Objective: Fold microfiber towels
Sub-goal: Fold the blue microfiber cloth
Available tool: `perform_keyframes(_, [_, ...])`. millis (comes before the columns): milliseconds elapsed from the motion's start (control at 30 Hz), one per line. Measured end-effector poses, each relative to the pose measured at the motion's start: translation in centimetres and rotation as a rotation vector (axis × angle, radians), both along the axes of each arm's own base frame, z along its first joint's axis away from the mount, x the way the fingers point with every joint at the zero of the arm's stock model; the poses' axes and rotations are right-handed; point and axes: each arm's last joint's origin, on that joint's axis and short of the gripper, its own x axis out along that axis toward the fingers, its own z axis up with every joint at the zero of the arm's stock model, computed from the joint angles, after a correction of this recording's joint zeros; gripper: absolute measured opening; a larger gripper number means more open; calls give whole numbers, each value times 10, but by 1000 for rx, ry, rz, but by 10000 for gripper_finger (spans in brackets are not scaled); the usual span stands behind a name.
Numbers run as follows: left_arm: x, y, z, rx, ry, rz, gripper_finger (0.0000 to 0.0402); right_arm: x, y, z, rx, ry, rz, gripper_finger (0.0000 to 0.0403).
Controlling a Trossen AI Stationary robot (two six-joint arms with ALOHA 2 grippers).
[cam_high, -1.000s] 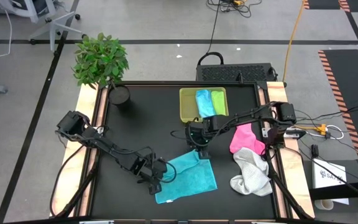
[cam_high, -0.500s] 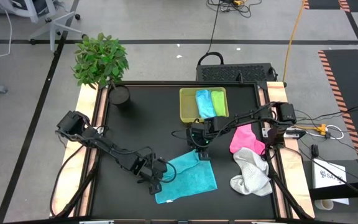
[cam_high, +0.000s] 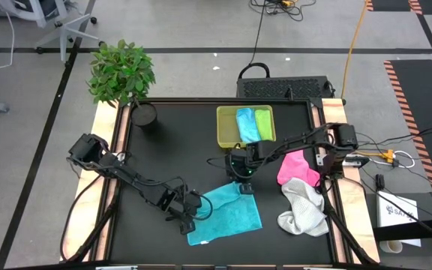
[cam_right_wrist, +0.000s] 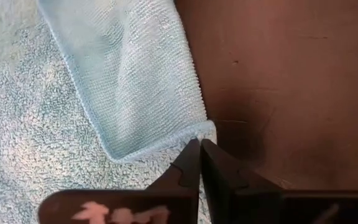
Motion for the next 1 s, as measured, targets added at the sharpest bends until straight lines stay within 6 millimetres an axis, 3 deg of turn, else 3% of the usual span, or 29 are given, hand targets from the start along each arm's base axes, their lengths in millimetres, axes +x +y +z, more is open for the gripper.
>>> perform_keyframes(333, [0,0,0,2,0,-5,4,-24,0,47,-56,-26,-83,1])
perform_keyframes(500, [0,0,0,3,0,-5,9,-33,13,58,-46,-4,-103,0])
perform_keyframes(667, [0,0,0,4,0,-8,6,-37,38,52,-72,0,-73,0])
perform_keyframes(900, [0,0,0,-5,5,-14,4,-55,68,19,-67,16,-118,0])
perform_keyframes(1000, [0,-1,0,-21,12,-24,9,-61,76,13,-54,37,-141,0])
